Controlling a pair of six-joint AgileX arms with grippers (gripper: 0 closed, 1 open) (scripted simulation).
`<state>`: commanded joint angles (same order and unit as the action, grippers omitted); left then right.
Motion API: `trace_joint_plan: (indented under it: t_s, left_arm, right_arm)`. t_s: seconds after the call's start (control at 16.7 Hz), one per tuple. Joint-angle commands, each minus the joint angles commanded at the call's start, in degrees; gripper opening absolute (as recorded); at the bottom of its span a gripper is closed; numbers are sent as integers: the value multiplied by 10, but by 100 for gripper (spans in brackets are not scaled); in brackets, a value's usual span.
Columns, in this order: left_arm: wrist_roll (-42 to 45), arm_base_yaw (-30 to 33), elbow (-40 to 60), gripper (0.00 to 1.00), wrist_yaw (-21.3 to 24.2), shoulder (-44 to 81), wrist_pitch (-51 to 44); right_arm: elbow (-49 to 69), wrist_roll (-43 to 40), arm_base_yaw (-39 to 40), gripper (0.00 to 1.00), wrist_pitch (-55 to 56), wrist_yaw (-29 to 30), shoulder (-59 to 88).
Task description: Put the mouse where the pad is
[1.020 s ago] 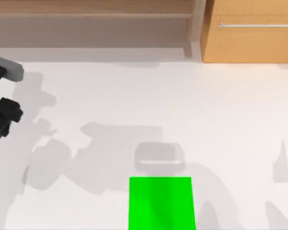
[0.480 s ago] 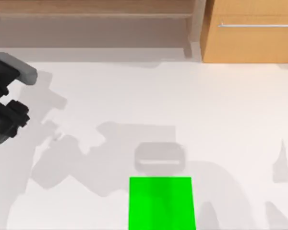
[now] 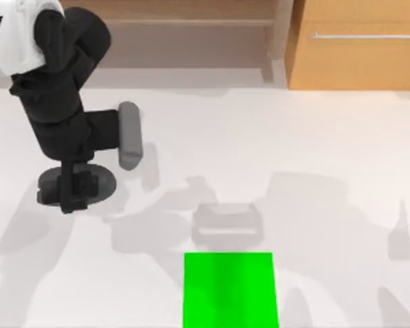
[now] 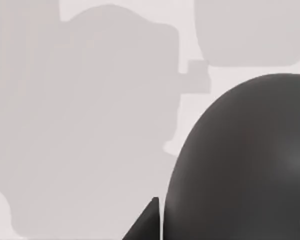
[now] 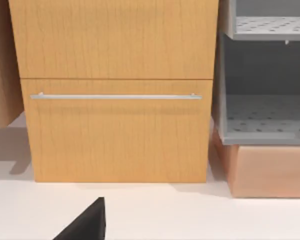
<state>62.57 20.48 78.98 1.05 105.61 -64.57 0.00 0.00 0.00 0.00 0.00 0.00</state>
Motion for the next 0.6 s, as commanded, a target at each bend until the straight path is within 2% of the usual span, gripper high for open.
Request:
trace_joint_plan:
  t_s: [0.6]
  left_arm:
    - [463,258,36,0,4,48,9]
  right_arm:
    - [0,0,0,100,0,0,0]
